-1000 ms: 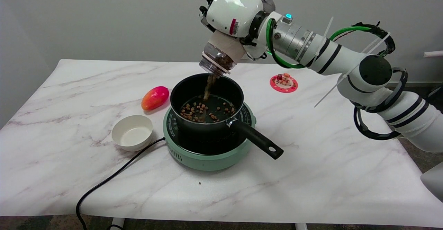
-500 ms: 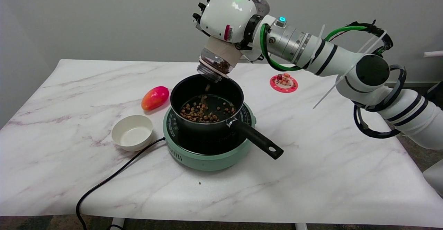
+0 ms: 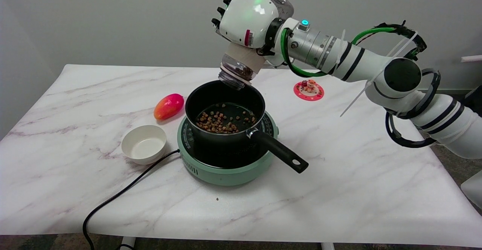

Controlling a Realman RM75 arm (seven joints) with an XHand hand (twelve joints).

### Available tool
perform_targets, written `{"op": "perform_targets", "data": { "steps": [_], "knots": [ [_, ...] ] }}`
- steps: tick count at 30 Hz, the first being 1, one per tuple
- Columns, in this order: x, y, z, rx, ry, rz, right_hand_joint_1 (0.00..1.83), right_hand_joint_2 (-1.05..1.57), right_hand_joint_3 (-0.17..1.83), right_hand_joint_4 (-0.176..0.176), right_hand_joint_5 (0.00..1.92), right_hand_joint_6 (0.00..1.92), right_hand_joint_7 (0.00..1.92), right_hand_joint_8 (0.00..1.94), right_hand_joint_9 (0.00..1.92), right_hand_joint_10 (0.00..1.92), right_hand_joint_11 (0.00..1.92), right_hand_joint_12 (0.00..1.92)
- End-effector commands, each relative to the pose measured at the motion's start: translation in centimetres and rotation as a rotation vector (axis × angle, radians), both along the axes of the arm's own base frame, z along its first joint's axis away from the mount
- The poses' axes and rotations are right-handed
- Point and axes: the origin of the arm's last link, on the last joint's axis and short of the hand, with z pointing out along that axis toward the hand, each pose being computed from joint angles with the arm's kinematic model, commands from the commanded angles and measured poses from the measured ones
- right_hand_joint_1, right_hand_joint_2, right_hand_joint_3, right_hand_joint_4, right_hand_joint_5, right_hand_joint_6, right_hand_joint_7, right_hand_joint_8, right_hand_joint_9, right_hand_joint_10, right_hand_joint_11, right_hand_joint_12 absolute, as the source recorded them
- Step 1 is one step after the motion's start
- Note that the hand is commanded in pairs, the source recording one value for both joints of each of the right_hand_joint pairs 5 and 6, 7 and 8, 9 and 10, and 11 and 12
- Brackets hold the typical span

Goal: Pour the contents of the bottle into the soup pot.

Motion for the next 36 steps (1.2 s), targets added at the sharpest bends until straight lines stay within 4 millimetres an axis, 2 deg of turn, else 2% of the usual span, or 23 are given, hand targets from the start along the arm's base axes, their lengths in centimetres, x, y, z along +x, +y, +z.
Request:
{"op": "perform_targets", "data": {
  "steps": [1,6,13,23,30,36],
  "knots": [
    [0.1,-0.4,0.3,-0.029,0.075,0.042,1.66,0.47,1.19,0.000,1.92,1.92,1.92,1.92,1.45,1.45,1.16,1.16],
    [0.1,-0.3,0.2,-0.028,0.084,0.051,1.65,0.47,1.19,0.000,1.92,1.92,1.92,1.92,1.45,1.45,1.16,1.16],
    [1.5,-0.1,-0.2,-0.025,0.126,0.112,1.66,0.46,1.21,0.000,1.92,1.92,1.92,1.92,1.45,1.45,1.16,1.16],
    [1.6,0.2,-0.5,-0.008,0.159,0.118,1.65,0.44,1.22,0.000,1.92,1.92,1.92,1.92,1.44,1.44,1.15,1.15],
    [-1.8,0.5,-1.1,0.009,0.123,-0.008,1.65,0.43,1.24,0.000,1.92,1.92,1.92,1.92,1.44,1.44,1.15,1.15],
    [-1.5,0.6,-1.0,0.009,0.114,-0.002,1.65,0.43,1.26,0.000,1.92,1.92,1.92,1.92,1.44,1.44,1.15,1.15]
  ]
}}
